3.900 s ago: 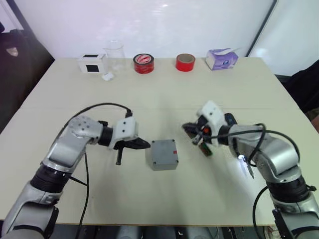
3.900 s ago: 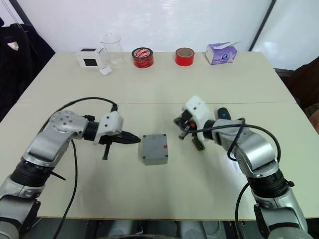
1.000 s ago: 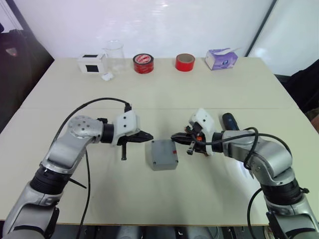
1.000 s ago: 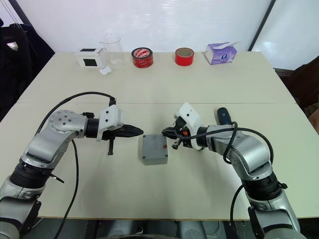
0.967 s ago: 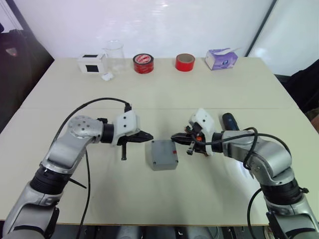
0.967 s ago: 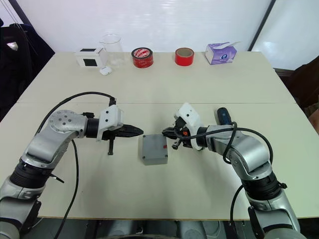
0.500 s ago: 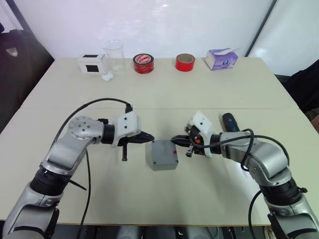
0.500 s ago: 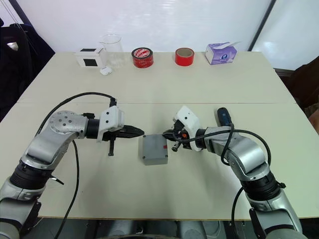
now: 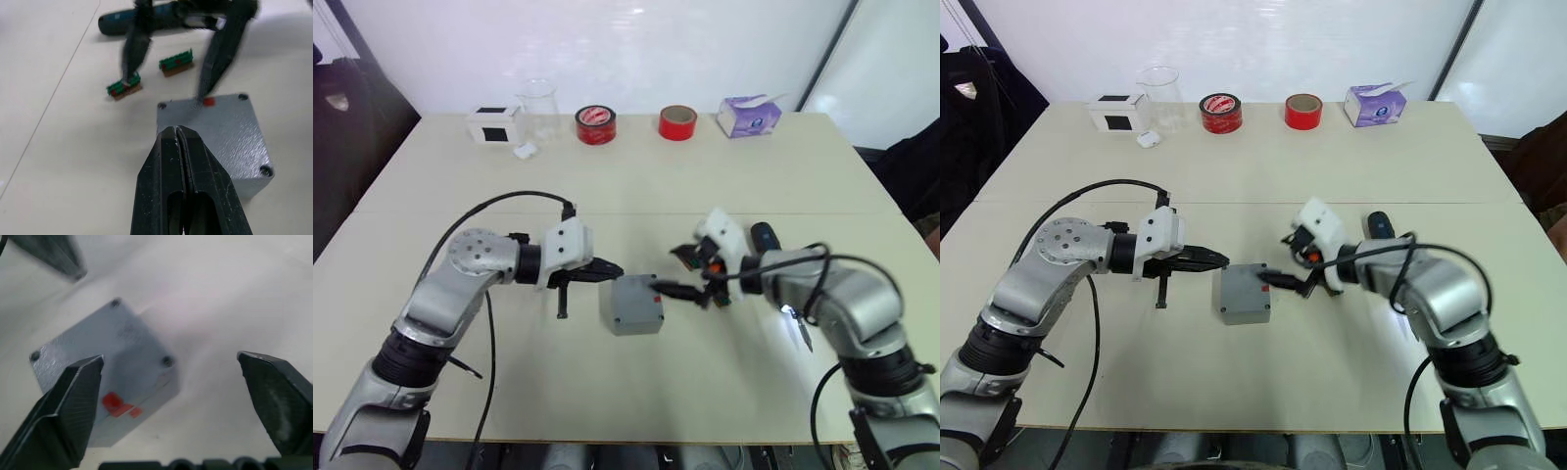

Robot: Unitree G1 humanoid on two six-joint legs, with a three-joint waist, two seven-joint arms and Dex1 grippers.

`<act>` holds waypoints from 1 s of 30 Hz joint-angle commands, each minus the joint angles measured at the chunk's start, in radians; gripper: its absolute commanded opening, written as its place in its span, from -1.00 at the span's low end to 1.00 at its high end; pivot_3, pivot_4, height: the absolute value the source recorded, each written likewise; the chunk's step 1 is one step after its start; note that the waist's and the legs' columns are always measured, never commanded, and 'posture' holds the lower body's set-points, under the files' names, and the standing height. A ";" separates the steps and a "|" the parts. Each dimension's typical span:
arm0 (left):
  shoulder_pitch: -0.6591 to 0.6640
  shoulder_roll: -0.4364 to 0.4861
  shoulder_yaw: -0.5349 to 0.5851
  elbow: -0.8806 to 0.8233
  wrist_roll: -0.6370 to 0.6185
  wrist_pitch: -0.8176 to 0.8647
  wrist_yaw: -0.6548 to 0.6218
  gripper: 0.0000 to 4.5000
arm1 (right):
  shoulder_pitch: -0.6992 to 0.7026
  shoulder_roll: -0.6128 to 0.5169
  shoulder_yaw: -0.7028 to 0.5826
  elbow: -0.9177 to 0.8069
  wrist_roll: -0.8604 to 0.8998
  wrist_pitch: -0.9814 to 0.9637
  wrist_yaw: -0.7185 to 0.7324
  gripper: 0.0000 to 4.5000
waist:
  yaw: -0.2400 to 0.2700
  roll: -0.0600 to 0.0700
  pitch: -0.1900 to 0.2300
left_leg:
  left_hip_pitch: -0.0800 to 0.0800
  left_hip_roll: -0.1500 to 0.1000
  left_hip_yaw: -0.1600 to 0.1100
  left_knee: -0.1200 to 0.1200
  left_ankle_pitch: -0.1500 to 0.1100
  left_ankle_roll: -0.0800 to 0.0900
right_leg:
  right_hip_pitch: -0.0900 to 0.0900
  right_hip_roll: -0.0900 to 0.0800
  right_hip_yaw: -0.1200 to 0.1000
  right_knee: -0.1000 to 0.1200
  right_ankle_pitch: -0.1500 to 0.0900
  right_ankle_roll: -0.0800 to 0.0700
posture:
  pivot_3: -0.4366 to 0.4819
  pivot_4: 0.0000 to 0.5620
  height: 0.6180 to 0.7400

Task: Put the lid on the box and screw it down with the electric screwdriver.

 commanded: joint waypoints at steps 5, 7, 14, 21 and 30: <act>-0.057 -0.039 0.036 -0.063 -0.086 0.024 0.009 -1.00 | -0.188 -0.306 0.018 0.150 -0.016 0.355 -0.006 0.98 | 0.000 0.000 0.000 | 0.000 0.000 0.000 0.000 0.000 0.000 | 0.001 0.000 0.000 -0.001 0.000 0.000 | -0.05 -0.47 0.98; -0.062 -0.048 0.029 -0.061 -0.081 0.018 0.016 -1.00 | -0.212 -0.349 0.073 0.204 -0.028 0.397 -0.011 0.98 | -0.002 0.000 0.000 | 0.000 0.000 0.000 0.000 0.000 0.000 | 0.001 0.000 0.000 -0.001 0.000 0.000 | -0.05 -0.47 0.98; -0.057 -0.066 0.017 -0.102 -0.081 0.035 0.055 -1.00 | -0.251 -0.399 0.222 0.349 -0.069 0.385 0.022 0.98 | -0.004 0.000 0.000 | 0.000 0.000 0.001 0.000 0.000 0.000 | 0.000 0.002 0.001 -0.001 0.000 0.000 | -0.05 -0.47 0.98; -0.046 -0.049 0.039 -0.288 -0.134 0.171 0.142 -1.00 | -0.309 -0.360 0.338 0.519 -0.087 0.395 0.065 0.98 | -0.003 0.000 0.000 | 0.000 0.000 0.001 0.000 0.000 0.000 | 0.000 0.000 0.001 -0.002 0.000 0.000 | -0.05 -0.47 0.98; -0.081 -0.059 0.017 -0.330 -0.160 0.253 0.216 -1.00 | -0.340 -0.299 0.441 0.644 -0.159 0.316 0.108 0.02 | -0.003 -0.001 0.000 | 0.000 0.000 0.001 0.000 0.000 0.000 | 0.000 0.001 0.001 -0.001 0.000 0.000 | -0.05 -0.47 0.98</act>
